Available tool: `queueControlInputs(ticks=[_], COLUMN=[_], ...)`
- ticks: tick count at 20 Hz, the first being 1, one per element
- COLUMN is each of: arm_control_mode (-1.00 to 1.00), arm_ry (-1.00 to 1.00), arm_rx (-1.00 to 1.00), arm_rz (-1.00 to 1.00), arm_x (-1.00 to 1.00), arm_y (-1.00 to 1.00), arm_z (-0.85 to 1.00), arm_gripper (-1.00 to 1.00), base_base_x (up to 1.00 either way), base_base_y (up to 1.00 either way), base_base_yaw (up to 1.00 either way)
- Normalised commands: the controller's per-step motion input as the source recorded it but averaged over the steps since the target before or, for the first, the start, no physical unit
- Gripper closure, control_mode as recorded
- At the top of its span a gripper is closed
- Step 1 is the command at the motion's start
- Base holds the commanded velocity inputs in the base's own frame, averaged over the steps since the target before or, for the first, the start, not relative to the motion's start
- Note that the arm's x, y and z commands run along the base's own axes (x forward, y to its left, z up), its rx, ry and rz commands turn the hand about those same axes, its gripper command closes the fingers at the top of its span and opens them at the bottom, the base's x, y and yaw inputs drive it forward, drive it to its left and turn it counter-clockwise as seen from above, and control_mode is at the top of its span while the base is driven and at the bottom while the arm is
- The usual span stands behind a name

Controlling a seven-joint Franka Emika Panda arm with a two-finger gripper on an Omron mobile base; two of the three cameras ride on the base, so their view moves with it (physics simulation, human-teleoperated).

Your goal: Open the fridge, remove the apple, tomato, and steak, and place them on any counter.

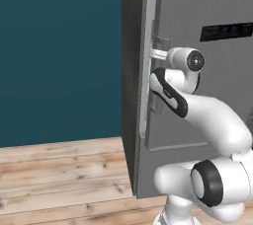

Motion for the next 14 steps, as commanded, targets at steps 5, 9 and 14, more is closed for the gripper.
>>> queueControlInputs(ticks=[5, 9, 14], arm_control_mode=[-1.00, -1.00, -1.00], arm_ry=[0.02, 0.06, 0.04], arm_rx=[-0.03, -0.14, -0.15], arm_rz=[0.00, 0.00, 0.00], arm_x=[-1.00, -1.00, -1.00], arm_y=[-0.13, -0.01, -0.16], arm_z=[0.06, 0.02, 0.00], arm_gripper=[1.00, 1.00, 1.00], base_base_x=[0.00, 0.00, 0.00], base_base_y=[0.00, 0.00, 0.00], base_base_yaw=[0.00, 0.00, 0.00])
